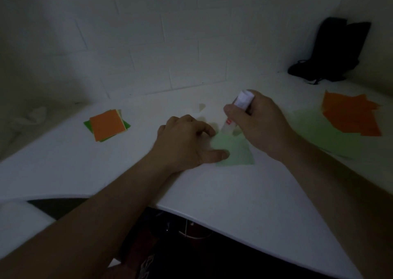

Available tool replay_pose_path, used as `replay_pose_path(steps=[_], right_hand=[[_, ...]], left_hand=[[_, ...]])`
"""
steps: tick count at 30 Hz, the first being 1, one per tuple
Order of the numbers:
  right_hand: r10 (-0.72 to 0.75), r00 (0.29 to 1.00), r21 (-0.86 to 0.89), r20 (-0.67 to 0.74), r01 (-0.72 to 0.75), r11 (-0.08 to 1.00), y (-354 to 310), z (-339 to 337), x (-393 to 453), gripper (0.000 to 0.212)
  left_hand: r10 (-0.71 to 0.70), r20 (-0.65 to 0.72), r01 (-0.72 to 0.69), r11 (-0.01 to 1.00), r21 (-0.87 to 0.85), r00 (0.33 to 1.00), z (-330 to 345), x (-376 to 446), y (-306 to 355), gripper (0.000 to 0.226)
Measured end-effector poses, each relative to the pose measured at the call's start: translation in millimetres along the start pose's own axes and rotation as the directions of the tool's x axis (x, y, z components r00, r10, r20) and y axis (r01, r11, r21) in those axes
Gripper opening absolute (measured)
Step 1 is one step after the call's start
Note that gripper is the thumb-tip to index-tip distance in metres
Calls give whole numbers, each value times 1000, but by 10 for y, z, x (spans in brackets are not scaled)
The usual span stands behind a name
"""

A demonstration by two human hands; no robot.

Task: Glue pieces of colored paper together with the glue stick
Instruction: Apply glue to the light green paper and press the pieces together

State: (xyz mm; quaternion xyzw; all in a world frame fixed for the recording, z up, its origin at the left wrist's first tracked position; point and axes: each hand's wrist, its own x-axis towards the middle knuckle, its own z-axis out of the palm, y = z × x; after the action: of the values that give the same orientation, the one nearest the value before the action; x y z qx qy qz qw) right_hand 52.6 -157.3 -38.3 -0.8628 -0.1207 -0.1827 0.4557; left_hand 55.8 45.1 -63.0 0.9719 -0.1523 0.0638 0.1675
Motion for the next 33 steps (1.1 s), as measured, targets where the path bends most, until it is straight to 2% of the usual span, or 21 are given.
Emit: replay_pose_path(steps=[3, 9, 15, 20, 24, 33], right_hand=[[-15, 993, -62, 120, 23, 998, -20, 27, -56, 23], [-33, 966, -93, 258, 59, 994, -11, 80, -91, 20], [-53, 974, -144, 222, 87, 986, -26, 123, -47, 27], [-56, 975, -180, 214, 96, 979, -7, 83, -43, 26], [-47, 974, -177, 221, 87, 980, 25, 15, -70, 20], [-21, 974, -217, 227, 71, 974, 101, -133, -51, 21]], left_hand=[[11, -2, -11, 1000, 10, 1000, -3, -6, 3, 79], [12, -8, -12, 999, 42, 1000, -1, -6, 7, 79], [0, -7, 0, 1000, -22, 1000, -38, -11, 27, 82], [19, 81, -21, 1000, 22, 997, -48, -12, -1, 96], [22, 84, -24, 999, 22, 996, -47, -17, -8, 96], [21, 97, -22, 1000, 11, 995, -50, -21, -12, 97]])
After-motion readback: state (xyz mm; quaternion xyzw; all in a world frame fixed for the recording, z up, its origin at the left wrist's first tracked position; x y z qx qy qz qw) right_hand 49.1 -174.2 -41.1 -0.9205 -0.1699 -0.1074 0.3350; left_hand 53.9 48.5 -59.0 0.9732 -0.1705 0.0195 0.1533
